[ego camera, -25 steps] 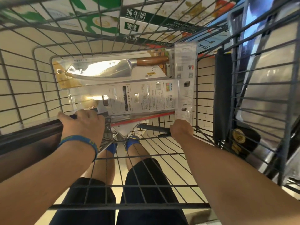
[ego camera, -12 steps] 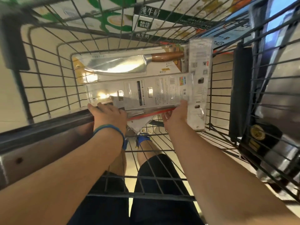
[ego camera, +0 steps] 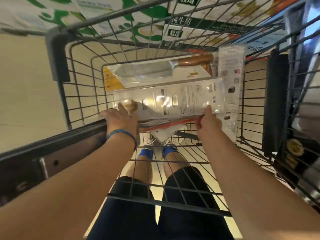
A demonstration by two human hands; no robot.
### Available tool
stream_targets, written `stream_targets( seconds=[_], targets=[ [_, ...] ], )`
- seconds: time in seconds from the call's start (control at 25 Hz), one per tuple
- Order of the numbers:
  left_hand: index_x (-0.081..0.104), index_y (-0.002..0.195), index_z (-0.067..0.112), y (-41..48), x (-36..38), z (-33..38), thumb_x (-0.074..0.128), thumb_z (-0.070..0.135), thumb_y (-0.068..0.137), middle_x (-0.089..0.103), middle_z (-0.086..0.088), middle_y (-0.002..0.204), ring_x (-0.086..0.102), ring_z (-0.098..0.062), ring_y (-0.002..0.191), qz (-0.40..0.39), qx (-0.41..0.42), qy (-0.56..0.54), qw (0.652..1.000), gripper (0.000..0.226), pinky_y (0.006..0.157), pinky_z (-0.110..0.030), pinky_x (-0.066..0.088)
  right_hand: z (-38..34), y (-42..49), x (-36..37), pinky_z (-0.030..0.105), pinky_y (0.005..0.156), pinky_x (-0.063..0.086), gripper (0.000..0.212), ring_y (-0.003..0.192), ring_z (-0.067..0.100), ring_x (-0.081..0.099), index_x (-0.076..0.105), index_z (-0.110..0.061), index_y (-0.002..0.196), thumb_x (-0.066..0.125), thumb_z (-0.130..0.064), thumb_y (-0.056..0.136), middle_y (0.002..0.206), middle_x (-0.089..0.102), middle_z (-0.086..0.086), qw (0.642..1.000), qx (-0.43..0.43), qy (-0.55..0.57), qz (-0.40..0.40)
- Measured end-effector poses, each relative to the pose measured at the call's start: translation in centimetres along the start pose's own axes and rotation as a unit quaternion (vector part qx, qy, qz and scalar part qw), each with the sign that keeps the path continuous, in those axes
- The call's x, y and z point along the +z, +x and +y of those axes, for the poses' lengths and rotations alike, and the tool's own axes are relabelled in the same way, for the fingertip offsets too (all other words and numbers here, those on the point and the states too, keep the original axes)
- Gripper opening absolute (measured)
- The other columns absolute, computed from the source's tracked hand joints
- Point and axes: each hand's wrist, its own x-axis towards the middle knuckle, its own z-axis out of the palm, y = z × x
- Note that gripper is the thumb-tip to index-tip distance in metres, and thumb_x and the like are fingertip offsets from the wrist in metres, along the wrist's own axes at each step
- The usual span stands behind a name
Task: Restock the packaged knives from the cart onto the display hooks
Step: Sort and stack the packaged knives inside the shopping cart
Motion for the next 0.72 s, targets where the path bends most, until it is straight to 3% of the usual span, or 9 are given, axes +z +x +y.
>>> stream_targets(
  seconds=[0.08,0.28,0.4,0.44,0.48,0.56,0.6,0.64,0.72],
  targets=[
    [0.040,0.145,0.023,0.5,-0.1,-0.3,0.057,0.039,0.093,0.051,-0.015,0.134,0.050,-0.036,0.119,-0.008,-0.029,-0.045,0.999,0.057,0.097,-0.047,0.041,-1.3,-2.1,-0.9,0.029,0.069,0.064,0.027,0.084,0.019,0.076,0.057,-0.024,0.092,0.063,-0.050,0.098,0.105,0.073,0.007,0.998,-0.027,0.062,-0.011],
    [0.050,0.136,0.019,-0.9,0.0,-1.1,0.049,0.039,0.097,0.056,-0.007,0.126,0.052,-0.028,0.116,0.057,0.049,-0.008,0.997,0.044,0.095,-0.043,0.041,-5.1,-9.9,-3.9,0.022,0.076,0.061,0.032,0.100,0.011,0.075,0.058,-0.023,0.124,0.070,-0.032,0.097,0.109,0.075,-0.009,0.962,-0.246,0.058,-0.100],
    [0.060,0.125,0.019,-2.6,-0.1,-0.6,0.044,0.038,0.101,0.060,-0.008,0.118,0.056,-0.030,0.107,0.167,0.203,-0.257,0.930,0.034,0.090,-0.042,0.047,-4.2,-15.4,-4.2,0.020,0.077,0.060,0.023,0.104,0.005,0.071,0.064,-0.035,0.111,0.075,-0.027,0.092,0.103,0.074,-0.016,0.899,-0.391,-0.123,-0.157],
    [0.063,0.122,0.019,-3.9,-1.0,-0.9,0.039,0.042,0.103,0.064,-0.007,0.111,0.059,-0.028,0.102,0.139,0.182,-0.480,0.847,0.039,0.085,-0.039,0.049,-3.4,-17.2,-4.2,0.027,0.081,0.061,0.022,0.105,0.006,0.069,0.063,-0.039,0.109,0.074,-0.028,0.093,0.108,0.071,-0.014,0.867,-0.435,-0.165,-0.178],
    [0.066,0.118,0.018,-5.0,-2.0,-1.2,0.034,0.050,0.104,0.067,-0.005,0.103,0.061,-0.026,0.098,0.058,0.120,-0.697,0.705,0.048,0.084,-0.037,0.049,-2.5,-18.8,-4.3,0.033,0.087,0.061,0.021,0.108,0.008,0.066,0.064,-0.041,0.110,0.072,-0.031,0.094,0.113,0.066,-0.014,0.834,-0.481,-0.196,-0.187],
    [0.066,0.116,0.013,-7.3,-2.6,-2.8,0.026,0.061,0.101,0.071,-0.009,0.101,0.063,-0.028,0.103,-0.095,0.052,-0.902,0.419,0.064,0.092,-0.042,0.050,-0.5,-21.6,-4.7,0.026,0.098,0.053,0.028,0.116,0.006,0.057,0.068,-0.030,0.120,0.066,-0.040,0.095,0.124,0.059,-0.010,0.761,-0.569,-0.245,-0.191],
    [0.065,0.116,0.011,-8.3,-2.4,-4.0,0.027,0.061,0.101,0.069,-0.012,0.104,0.061,-0.032,0.110,-0.137,0.073,-0.937,0.314,0.064,0.099,-0.047,0.047,0.7,-22.5,-4.9,0.019,0.102,0.047,0.039,0.119,0.003,0.050,0.068,-0.023,0.126,0.064,-0.044,0.093,0.131,0.056,-0.006,0.728,-0.589,-0.287,-0.200],
    [0.065,0.115,0.011,-9.3,-2.3,-5.3,0.032,0.060,0.099,0.066,-0.015,0.107,0.059,-0.035,0.115,-0.149,0.093,-0.953,0.246,0.061,0.103,-0.050,0.044,1.7,-23.3,-4.9,0.019,0.106,0.044,0.047,0.124,0.003,0.045,0.064,-0.022,0.133,0.065,-0.043,0.091,0.140,0.050,-0.005,0.694,-0.585,-0.360,-0.215],
    [0.068,0.116,0.012,-12.0,-1.8,-7.8,0.045,0.061,0.088,0.063,-0.016,0.112,0.061,-0.032,0.106,-0.164,0.128,-0.963,0.171,0.061,0.099,-0.048,0.046,3.8,-25.0,-5.2,0.035,0.114,0.042,0.062,0.139,0.014,0.037,0.048,-0.025,0.149,0.070,-0.031,0.092,0.155,0.038,-0.005,0.606,-0.542,-0.516,-0.269]
  ],
)
